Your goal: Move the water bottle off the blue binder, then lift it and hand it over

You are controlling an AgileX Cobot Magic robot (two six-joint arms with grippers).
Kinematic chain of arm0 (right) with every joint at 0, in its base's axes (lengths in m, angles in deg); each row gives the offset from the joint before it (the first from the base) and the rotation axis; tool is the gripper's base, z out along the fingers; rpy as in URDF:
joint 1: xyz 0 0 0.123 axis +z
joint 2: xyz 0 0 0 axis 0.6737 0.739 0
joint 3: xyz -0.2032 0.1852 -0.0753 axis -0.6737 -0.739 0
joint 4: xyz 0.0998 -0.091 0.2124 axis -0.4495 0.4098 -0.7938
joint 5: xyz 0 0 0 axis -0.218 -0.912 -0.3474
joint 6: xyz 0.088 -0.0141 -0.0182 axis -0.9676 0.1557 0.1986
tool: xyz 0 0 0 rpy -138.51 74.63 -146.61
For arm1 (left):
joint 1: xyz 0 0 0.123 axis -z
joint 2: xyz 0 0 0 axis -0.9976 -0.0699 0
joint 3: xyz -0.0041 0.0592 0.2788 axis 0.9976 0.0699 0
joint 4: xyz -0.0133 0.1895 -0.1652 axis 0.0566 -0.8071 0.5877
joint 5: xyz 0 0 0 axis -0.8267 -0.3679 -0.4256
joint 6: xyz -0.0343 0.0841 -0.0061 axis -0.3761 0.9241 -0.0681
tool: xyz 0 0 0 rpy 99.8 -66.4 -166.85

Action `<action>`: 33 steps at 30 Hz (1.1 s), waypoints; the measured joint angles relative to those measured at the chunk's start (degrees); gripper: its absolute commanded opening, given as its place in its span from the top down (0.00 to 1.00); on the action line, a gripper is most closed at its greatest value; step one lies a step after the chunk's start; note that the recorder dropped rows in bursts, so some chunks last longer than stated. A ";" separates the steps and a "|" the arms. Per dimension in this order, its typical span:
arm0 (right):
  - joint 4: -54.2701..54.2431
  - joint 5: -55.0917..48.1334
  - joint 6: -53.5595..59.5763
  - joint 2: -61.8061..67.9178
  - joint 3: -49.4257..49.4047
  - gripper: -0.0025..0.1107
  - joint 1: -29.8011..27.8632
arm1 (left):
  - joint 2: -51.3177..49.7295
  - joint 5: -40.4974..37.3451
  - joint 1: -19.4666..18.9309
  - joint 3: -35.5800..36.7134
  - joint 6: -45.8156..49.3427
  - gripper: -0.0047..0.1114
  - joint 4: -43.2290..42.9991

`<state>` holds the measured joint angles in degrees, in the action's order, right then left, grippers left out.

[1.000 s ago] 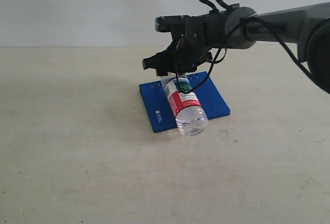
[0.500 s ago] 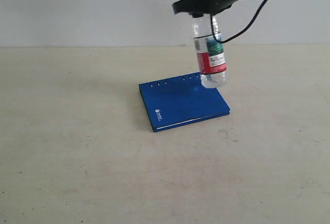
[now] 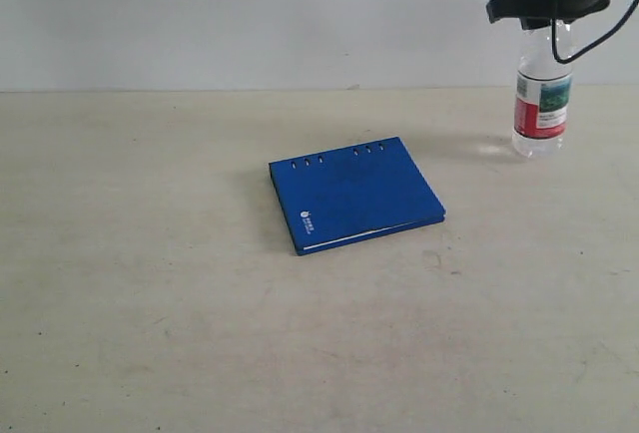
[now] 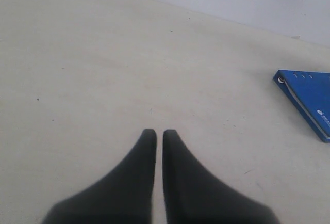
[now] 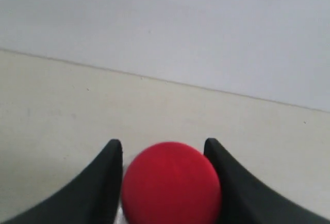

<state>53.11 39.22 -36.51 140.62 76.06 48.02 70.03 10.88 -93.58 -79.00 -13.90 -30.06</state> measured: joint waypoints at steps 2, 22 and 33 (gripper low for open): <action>-0.13 -0.59 1.55 0.00 -0.53 0.98 -0.54 | 0.00 0.00 0.00 0.00 0.00 0.92 0.00; -2.27 -3.38 6.12 -10.31 -1.19 0.31 -0.54 | 0.00 0.00 0.00 0.00 0.00 0.92 0.00; -36.57 -38.00 28.11 -23.10 -6.82 0.38 20.11 | 0.00 0.00 0.00 0.00 0.00 0.92 0.00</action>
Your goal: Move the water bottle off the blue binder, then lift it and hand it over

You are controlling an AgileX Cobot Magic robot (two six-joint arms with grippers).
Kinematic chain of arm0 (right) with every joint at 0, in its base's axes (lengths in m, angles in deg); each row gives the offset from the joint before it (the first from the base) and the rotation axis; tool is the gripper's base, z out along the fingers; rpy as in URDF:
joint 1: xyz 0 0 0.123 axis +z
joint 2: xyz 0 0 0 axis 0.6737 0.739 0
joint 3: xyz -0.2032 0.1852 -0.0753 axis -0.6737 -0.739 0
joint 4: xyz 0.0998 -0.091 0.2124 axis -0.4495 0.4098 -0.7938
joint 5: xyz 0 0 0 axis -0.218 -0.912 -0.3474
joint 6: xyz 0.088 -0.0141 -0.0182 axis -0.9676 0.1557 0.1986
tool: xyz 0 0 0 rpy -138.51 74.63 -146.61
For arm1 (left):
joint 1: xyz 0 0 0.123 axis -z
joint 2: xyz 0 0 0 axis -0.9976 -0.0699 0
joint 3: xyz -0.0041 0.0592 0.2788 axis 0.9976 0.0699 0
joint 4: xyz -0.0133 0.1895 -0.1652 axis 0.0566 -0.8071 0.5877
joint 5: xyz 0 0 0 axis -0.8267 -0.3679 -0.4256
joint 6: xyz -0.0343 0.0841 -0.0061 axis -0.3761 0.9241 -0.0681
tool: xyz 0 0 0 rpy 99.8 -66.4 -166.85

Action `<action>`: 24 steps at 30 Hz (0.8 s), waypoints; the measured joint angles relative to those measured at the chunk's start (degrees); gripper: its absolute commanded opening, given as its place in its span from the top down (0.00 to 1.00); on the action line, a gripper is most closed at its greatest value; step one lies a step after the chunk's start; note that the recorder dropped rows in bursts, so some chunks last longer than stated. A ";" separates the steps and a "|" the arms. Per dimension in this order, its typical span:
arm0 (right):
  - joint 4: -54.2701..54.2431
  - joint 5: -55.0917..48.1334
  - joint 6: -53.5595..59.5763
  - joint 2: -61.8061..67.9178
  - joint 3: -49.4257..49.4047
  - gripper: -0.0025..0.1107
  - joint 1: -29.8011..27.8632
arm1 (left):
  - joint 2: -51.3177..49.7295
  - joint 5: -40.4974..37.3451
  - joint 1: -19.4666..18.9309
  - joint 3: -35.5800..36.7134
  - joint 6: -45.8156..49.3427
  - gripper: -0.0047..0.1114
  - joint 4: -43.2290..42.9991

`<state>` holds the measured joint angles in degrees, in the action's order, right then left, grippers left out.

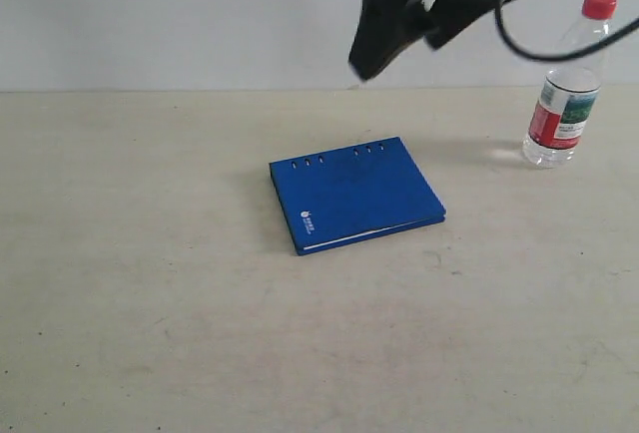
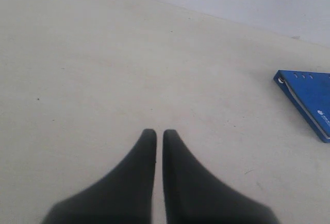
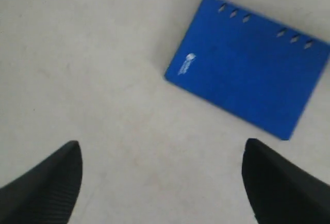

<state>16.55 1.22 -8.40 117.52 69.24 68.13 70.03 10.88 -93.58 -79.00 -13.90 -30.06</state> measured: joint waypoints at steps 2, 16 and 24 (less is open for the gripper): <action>-0.36 0.67 1.77 0.06 -4.73 0.50 2.95 | 0.00 0.00 0.00 0.00 0.00 0.92 0.00; -0.37 24.22 4.73 0.28 -25.52 0.97 9.52 | 0.00 1.91 0.00 0.00 0.00 0.92 0.09; 6.41 27.10 1.15 0.28 -25.75 0.97 9.57 | 0.00 10.94 0.00 0.00 -6.52 0.92 48.93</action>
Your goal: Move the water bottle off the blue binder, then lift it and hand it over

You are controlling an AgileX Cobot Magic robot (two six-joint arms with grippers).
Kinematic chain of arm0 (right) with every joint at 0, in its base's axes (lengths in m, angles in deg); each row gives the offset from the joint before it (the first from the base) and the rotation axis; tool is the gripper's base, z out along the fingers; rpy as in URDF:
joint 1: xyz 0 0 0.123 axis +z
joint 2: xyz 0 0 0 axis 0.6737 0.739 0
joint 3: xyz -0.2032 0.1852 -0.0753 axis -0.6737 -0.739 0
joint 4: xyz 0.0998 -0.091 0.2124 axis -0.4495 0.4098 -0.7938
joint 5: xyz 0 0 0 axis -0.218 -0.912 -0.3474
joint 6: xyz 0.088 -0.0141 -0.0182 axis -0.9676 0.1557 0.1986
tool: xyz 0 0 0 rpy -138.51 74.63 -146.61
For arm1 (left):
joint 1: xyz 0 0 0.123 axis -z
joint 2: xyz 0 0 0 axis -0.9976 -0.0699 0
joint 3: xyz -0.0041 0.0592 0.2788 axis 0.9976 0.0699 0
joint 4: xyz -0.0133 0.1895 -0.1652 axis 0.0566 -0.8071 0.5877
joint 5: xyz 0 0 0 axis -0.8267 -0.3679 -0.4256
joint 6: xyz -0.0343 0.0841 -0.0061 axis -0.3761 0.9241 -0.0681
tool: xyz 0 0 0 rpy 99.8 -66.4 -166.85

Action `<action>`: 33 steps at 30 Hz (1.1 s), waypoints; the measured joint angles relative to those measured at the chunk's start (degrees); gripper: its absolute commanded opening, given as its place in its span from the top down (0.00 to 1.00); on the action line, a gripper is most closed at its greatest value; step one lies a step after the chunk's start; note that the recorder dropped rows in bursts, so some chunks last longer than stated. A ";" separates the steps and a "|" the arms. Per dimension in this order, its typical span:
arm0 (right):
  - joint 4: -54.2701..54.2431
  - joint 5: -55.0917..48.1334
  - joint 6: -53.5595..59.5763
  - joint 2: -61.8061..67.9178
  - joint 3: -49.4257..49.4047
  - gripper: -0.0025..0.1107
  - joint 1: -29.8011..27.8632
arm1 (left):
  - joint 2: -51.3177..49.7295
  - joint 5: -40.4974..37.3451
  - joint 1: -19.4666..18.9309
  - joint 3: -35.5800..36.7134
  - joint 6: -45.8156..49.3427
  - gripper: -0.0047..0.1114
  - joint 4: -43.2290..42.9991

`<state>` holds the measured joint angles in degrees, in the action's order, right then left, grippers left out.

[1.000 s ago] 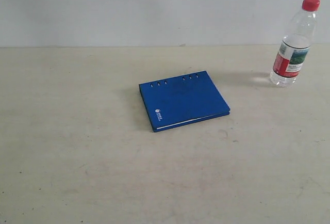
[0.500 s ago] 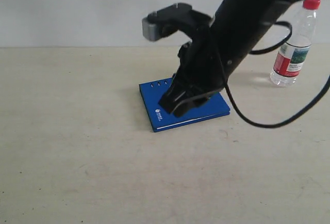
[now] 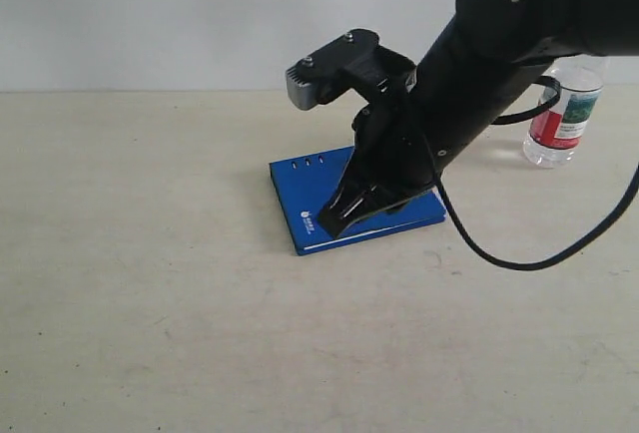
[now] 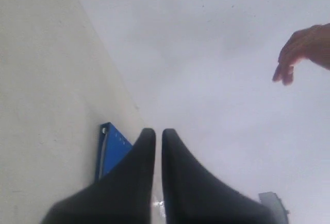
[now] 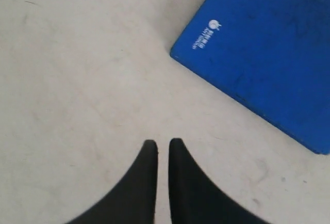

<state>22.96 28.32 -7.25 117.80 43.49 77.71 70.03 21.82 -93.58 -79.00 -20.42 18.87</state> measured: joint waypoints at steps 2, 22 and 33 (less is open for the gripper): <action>5.41 0.21 -3.77 0.53 0.00 0.97 0.00 | 0.00 0.11 0.00 0.00 1.59 0.92 2.11; 22.36 -0.02 -10.25 -2.34 0.00 0.97 -2.11 | 0.00 16.85 0.00 -6.23 27.10 0.92 -11.15; 3.24 -1.26 3.75 -5.65 0.00 0.97 -2.11 | -27.93 -1.62 0.00 -24.78 53.08 0.92 -12.68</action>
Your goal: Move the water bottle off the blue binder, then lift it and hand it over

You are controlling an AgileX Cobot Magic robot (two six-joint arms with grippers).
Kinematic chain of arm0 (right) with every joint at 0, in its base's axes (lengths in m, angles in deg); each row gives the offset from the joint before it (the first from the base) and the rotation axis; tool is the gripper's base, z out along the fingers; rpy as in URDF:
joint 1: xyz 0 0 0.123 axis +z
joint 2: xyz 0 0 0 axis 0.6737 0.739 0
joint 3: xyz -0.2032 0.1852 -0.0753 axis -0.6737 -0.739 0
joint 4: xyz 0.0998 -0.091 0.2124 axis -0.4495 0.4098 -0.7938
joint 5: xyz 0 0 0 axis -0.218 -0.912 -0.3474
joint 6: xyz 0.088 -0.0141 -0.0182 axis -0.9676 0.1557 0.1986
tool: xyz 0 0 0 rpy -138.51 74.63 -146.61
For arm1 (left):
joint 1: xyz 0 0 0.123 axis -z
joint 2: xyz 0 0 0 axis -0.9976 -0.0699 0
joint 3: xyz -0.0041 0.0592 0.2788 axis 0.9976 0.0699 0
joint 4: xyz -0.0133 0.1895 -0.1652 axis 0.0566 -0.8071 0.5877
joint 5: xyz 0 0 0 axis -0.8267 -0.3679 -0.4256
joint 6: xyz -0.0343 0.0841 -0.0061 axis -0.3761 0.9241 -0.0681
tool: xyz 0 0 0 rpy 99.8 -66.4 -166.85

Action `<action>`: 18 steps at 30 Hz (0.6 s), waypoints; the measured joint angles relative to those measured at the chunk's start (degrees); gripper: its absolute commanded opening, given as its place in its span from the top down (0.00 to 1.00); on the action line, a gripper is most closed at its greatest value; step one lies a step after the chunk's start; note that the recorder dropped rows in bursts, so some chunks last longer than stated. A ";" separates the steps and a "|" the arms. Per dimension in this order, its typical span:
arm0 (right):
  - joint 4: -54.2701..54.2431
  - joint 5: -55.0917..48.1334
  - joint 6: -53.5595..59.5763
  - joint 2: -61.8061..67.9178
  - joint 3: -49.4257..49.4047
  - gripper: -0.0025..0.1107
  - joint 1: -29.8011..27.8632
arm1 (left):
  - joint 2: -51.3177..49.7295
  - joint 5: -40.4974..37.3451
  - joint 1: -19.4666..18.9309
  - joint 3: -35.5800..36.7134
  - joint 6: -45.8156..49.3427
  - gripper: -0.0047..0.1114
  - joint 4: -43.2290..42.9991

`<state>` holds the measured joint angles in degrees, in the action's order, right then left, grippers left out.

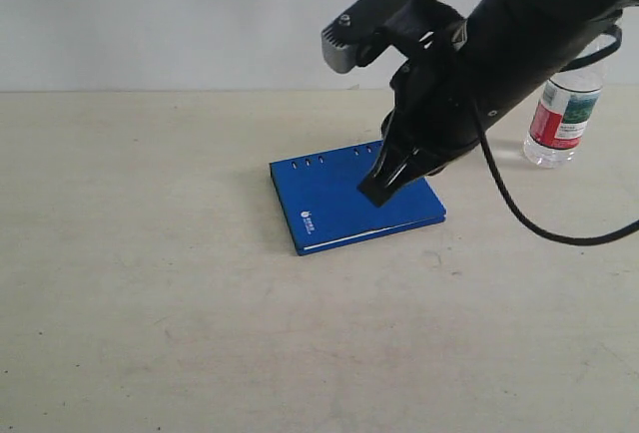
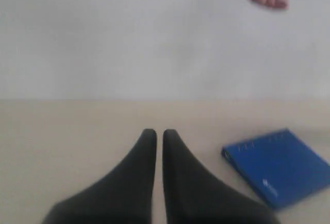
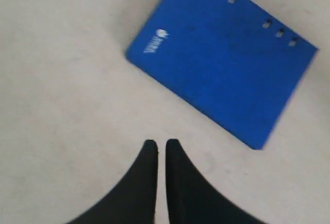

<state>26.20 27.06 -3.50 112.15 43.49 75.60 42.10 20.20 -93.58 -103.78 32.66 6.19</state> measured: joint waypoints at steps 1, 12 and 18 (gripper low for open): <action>-3.27 -1.04 2.54 -0.32 0.00 0.97 0.00 | -3.35 -1.00 0.00 -0.51 2.32 0.92 2.39; -15.60 -1.66 12.79 -3.24 -3.27 0.97 -8.80 | -33.88 5.22 7.91 -1.19 32.54 0.92 39.02; -22.47 3.47 13.43 2.47 -6.59 0.87 -20.98 | -47.55 4.83 14.58 -3.09 44.96 0.89 56.51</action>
<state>3.73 30.53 9.93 114.63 36.90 54.62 -5.44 25.03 -79.00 -106.86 77.63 62.69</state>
